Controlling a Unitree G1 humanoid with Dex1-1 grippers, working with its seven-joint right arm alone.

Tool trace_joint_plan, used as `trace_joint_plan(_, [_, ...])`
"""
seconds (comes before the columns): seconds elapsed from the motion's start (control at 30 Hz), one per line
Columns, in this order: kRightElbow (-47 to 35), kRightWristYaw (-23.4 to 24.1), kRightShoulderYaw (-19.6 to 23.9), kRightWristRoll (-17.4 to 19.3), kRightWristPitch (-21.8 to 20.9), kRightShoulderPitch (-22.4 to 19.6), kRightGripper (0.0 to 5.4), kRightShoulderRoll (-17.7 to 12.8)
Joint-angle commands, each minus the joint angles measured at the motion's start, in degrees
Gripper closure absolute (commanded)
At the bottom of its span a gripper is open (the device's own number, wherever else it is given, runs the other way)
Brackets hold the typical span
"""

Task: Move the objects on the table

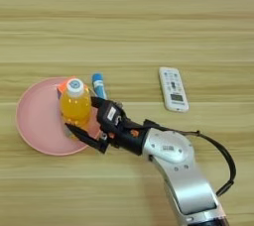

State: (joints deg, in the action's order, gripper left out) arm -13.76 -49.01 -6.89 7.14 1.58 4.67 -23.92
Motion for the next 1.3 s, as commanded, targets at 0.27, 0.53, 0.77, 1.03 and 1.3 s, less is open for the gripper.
trace_joint_plan(0.27, [-3.8, 3.27, 4.61, 6.46, 2.13, -5.58, 2.06, 1.69])
trace_joint_plan(0.53, [-3.08, 8.78, 10.46, 9.76, 3.44, -10.37, 2.11, 3.71])
trace_joint_plan(0.77, [1.9, 17.03, 15.66, 8.56, 2.64, -15.63, 2.13, 5.9])
trace_joint_plan(1.03, [7.29, 24.98, 17.79, 2.46, -2.19, -18.01, 2.13, 5.64])
trace_joint_plan(1.3, [20.94, 38.43, 16.45, -9.16, -11.71, -17.84, 2.13, 7.89])
